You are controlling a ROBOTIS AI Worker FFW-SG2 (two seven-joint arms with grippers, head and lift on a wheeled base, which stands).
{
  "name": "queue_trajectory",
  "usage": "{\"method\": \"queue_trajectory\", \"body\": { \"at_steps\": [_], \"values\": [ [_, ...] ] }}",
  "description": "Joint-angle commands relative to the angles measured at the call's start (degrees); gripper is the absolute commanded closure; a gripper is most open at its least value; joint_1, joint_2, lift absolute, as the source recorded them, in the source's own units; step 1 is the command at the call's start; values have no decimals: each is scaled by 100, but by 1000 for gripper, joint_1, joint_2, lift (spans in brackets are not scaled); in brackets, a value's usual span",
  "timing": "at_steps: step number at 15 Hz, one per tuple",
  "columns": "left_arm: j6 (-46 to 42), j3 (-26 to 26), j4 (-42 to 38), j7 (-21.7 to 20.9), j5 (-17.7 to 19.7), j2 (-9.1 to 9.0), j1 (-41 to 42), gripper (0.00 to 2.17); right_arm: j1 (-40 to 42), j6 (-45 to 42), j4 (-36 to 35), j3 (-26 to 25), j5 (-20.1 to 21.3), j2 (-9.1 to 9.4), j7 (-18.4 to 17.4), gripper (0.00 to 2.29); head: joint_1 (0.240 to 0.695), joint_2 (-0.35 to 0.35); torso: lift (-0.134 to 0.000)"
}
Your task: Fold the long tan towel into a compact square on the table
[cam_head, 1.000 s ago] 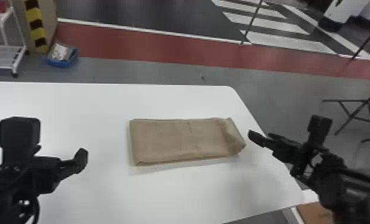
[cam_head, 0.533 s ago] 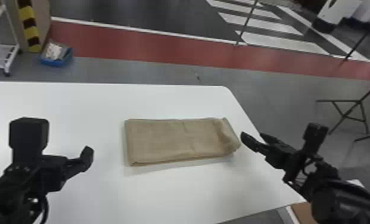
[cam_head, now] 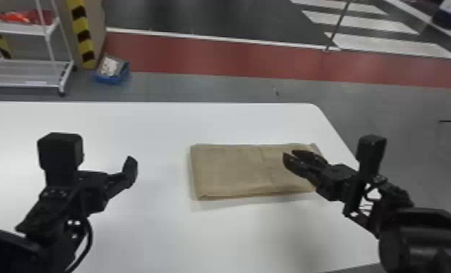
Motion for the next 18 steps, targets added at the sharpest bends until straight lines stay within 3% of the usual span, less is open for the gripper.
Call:
{"method": "queue_trajectory", "body": {
  "at_steps": [1, 4, 15, 18],
  "values": [
    [-197, 131, 3, -39, -2, 52, 36, 43, -25, -271, 293, 252, 145, 32, -40, 2250, 695, -161, -125],
    [-232, 219, -6, -74, -2, 78, 45, 43, -16, -587, 477, 322, 268, 173, -49, 2250, 695, -129, -125],
    [-268, 227, -6, -83, -2, 113, 54, 43, -227, -412, 934, 735, 364, 190, -321, 2250, 695, -94, -125],
    [-268, 245, -76, -83, -2, 122, 106, 43, -367, -218, 952, 920, 364, 287, -330, 2250, 695, -81, -125]
  ]
}}
